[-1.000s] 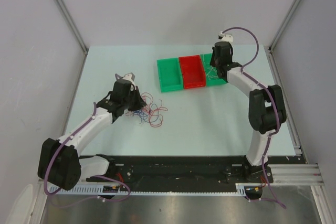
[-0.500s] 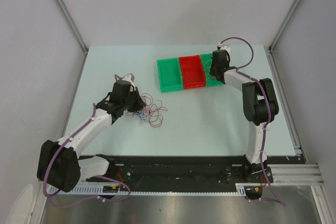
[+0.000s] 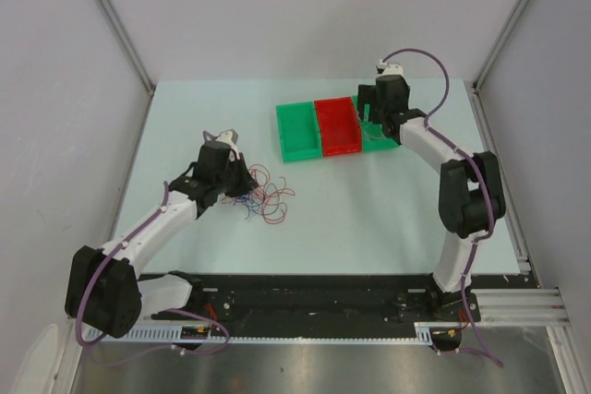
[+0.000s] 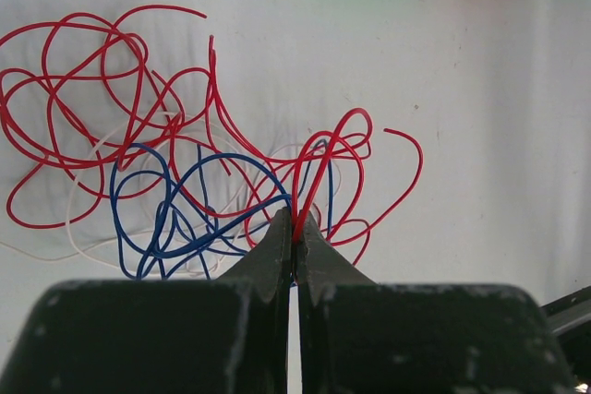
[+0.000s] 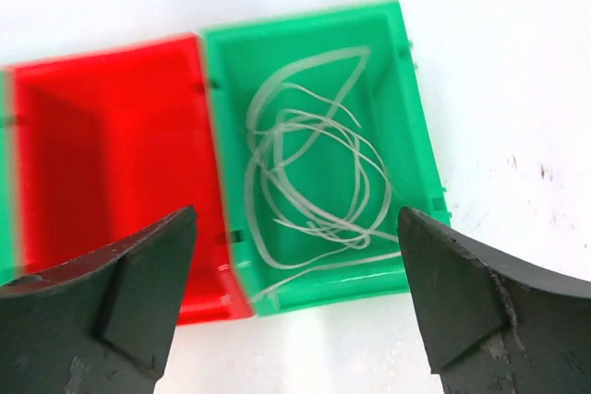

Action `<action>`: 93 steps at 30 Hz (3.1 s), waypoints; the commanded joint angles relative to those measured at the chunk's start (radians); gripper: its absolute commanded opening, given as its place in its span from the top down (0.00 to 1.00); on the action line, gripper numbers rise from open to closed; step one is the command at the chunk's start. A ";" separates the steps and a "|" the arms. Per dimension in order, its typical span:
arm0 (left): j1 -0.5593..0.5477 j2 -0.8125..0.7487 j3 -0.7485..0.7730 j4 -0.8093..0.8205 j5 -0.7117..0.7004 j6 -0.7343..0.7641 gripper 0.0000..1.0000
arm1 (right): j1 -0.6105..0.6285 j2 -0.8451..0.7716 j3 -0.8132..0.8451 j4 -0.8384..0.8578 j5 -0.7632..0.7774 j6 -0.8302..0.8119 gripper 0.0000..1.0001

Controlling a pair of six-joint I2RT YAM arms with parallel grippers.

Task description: Untangle the cables

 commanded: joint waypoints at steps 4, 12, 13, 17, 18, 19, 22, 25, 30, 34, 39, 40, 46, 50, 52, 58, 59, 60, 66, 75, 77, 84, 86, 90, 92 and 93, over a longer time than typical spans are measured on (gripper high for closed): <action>-0.068 0.036 0.088 0.030 0.031 0.044 1.00 | 0.083 -0.282 -0.057 -0.033 -0.135 -0.068 0.00; -0.245 0.185 0.223 0.036 0.024 0.085 0.93 | 0.035 -0.604 -0.341 0.059 -0.395 0.049 0.00; -0.258 0.200 0.247 0.036 0.024 0.090 0.88 | 0.031 -0.623 -0.364 0.056 -0.419 0.054 0.00; -0.305 0.247 0.286 0.036 0.054 0.117 0.44 | 0.011 -0.710 -0.455 0.050 -0.453 0.081 0.00; -0.310 0.237 0.286 0.035 0.057 0.119 0.34 | 0.007 -0.721 -0.481 0.052 -0.461 0.083 0.00; -0.310 0.227 0.275 0.035 0.050 0.117 0.14 | 0.004 -0.741 -0.490 0.053 -0.479 0.077 0.00; -0.310 0.138 0.222 0.032 -0.019 0.104 0.00 | 0.010 -0.745 -0.513 0.055 -0.563 0.043 0.00; -0.293 0.003 0.145 0.004 -0.137 0.052 0.00 | 0.079 -0.713 -0.513 0.040 -0.657 -0.041 0.00; -0.118 -0.163 0.004 -0.094 -0.216 -0.094 0.00 | 0.220 -0.621 -0.513 0.101 -0.573 0.017 0.00; 0.068 -0.201 -0.127 -0.117 -0.127 -0.156 0.00 | 0.337 -0.494 -0.490 0.230 -0.495 0.057 0.01; 0.121 -0.151 -0.161 -0.115 -0.032 -0.150 0.00 | 0.483 -0.310 -0.383 0.231 -0.331 0.127 0.08; 0.119 -0.148 -0.158 -0.111 -0.016 -0.133 0.00 | 0.494 -0.282 -0.368 0.222 -0.303 0.150 0.12; 0.103 -0.220 -0.164 -0.050 0.072 -0.090 0.00 | 0.514 -0.105 -0.273 0.262 -0.264 0.342 0.25; 0.066 -0.218 -0.165 0.009 0.119 -0.079 0.00 | 0.527 -0.008 -0.190 0.245 -0.263 0.366 0.34; 0.043 -0.171 -0.145 0.029 0.120 -0.073 0.00 | 0.529 0.020 -0.165 0.233 -0.261 0.392 0.42; -0.046 -0.053 -0.086 0.063 0.084 -0.074 0.00 | 0.529 0.040 -0.159 0.225 -0.182 0.485 0.45; -0.061 -0.022 -0.078 0.066 0.084 -0.076 0.00 | 0.531 0.048 -0.159 0.228 -0.172 0.514 0.44; -0.066 -0.004 -0.069 0.073 0.084 -0.076 0.00 | 0.529 0.054 -0.159 0.236 -0.171 0.521 0.44; -0.080 0.108 -0.015 0.087 0.059 -0.081 0.14 | 0.526 0.074 -0.157 0.228 -0.132 0.609 0.46; -0.083 0.228 0.034 0.089 0.051 -0.068 0.29 | 0.526 0.074 -0.157 0.250 -0.125 0.646 0.48; -0.086 0.242 0.039 0.089 0.038 -0.070 0.32 | 0.526 0.065 -0.157 0.234 -0.100 0.643 0.48; -0.088 0.297 0.066 0.089 -0.053 -0.035 0.71 | 0.521 0.060 -0.159 0.222 -0.083 0.653 0.50; -0.088 0.297 0.065 0.089 -0.042 -0.030 0.95 | 0.517 0.054 -0.159 0.213 -0.083 0.655 0.50; -0.088 0.259 0.043 0.089 -0.068 -0.036 1.00 | 0.508 0.049 -0.159 0.210 -0.063 0.649 0.55; -0.088 0.228 0.028 0.089 -0.067 -0.033 1.00 | 0.503 0.058 -0.159 0.214 -0.063 0.649 0.57; -0.089 0.219 0.023 0.090 -0.070 -0.031 0.99 | 0.501 0.066 -0.159 0.219 -0.072 0.649 0.59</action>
